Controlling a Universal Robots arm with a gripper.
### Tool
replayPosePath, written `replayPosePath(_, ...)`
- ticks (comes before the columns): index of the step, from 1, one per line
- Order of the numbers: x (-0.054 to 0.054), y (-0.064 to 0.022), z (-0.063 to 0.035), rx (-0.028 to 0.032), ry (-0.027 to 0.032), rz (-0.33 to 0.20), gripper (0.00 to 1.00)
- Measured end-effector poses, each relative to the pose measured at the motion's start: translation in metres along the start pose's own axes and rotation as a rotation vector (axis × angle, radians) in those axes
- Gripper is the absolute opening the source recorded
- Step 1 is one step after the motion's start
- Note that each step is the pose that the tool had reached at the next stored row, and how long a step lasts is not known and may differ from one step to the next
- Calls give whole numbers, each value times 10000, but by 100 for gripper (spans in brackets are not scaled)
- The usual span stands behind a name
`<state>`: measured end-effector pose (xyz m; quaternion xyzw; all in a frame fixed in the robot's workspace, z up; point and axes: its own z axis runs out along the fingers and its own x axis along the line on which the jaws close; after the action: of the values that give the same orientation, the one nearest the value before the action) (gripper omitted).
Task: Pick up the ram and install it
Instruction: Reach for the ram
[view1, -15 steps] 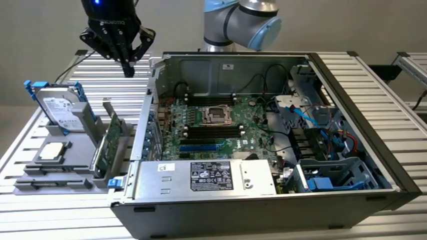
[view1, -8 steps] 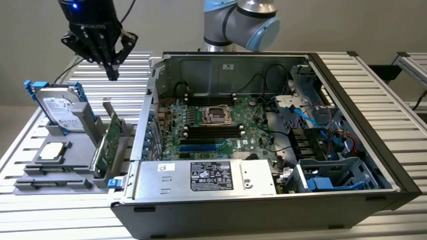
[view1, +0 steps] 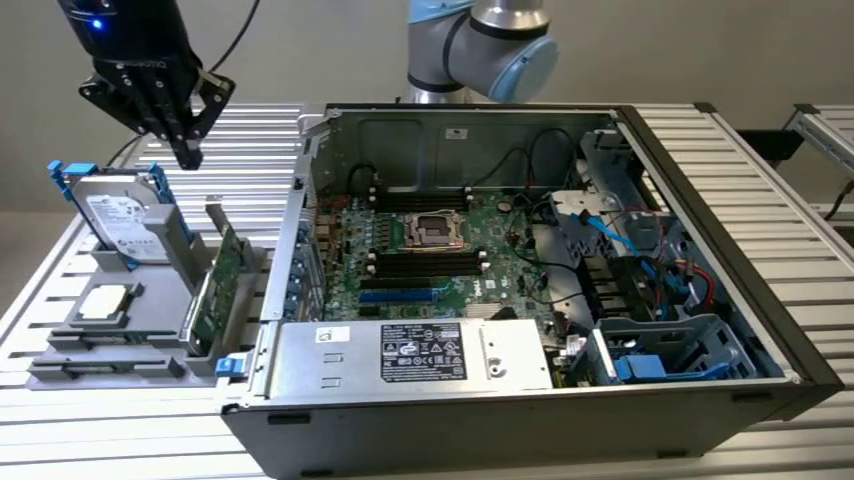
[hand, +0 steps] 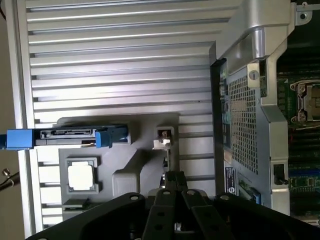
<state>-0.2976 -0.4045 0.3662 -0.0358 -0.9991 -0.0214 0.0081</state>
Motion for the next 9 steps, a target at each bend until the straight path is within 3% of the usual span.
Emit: replayPosePath(9,370,-206,24,0,0,-1,11)
